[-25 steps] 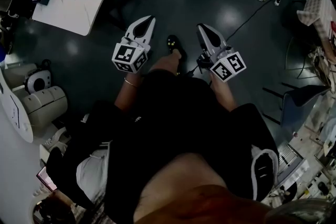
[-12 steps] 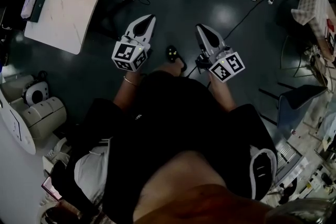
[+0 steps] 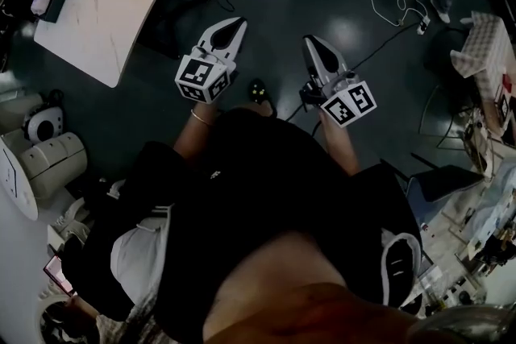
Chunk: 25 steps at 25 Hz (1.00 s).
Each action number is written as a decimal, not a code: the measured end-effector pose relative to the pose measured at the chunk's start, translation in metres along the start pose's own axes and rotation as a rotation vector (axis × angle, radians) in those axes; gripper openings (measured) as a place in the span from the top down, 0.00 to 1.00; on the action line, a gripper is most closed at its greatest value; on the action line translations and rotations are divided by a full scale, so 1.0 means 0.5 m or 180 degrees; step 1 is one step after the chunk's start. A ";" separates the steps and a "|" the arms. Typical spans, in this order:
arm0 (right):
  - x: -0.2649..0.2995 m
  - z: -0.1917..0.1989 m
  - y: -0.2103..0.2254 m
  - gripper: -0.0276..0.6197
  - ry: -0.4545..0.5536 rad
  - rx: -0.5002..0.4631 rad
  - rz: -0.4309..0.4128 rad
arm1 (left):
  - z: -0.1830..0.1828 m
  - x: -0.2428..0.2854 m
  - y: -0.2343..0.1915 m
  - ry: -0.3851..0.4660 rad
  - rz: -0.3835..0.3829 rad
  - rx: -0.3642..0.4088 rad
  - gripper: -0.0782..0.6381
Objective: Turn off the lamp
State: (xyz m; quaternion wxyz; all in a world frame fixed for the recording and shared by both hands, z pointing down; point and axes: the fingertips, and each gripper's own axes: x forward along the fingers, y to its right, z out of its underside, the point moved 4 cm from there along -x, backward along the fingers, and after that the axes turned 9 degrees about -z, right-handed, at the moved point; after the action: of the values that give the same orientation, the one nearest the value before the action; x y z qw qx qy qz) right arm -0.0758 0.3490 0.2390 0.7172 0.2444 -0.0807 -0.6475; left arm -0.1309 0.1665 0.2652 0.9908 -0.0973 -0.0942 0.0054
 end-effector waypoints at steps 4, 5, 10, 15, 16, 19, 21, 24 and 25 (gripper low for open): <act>0.028 -0.013 0.042 0.96 -0.0060 0.0022 -0.0029 | -0.008 0.037 -0.022 0.0024 -0.0052 -0.0028 0.88; 0.035 -0.013 0.051 0.96 -0.0078 0.0032 -0.0042 | -0.008 0.043 -0.028 0.0031 -0.0073 -0.0038 0.88; 0.081 -0.008 0.078 0.96 -0.0193 0.0128 -0.0159 | -0.008 0.053 -0.064 0.0064 -0.0241 -0.0140 0.88; 0.143 -0.006 0.088 0.96 -0.0303 0.0182 -0.0344 | -0.021 0.045 -0.102 0.0142 -0.0415 -0.0184 0.88; 0.155 -0.004 0.088 0.96 -0.0319 0.0192 -0.0381 | -0.023 0.041 -0.109 0.0159 -0.0450 -0.0193 0.88; 0.186 0.000 0.080 0.96 -0.0362 0.0220 -0.0512 | -0.023 0.024 -0.124 0.0194 -0.0569 -0.0223 0.88; 0.202 0.000 0.074 0.96 -0.0404 0.0219 -0.0607 | -0.025 0.011 -0.130 0.0231 -0.0650 -0.0235 0.88; 0.219 0.001 0.068 0.96 -0.0436 0.0218 -0.0704 | -0.025 -0.007 -0.140 0.0270 -0.0758 -0.0253 0.88; 0.223 0.002 0.066 0.96 -0.0445 0.0219 -0.0724 | -0.024 -0.012 -0.143 0.0274 -0.0789 -0.0262 0.88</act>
State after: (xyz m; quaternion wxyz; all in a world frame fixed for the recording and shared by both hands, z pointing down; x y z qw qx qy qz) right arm -0.0303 0.2422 0.2325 0.6231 0.2307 -0.1244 -0.7369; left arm -0.1352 0.0939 0.2666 0.9822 -0.1256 -0.0630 -0.1250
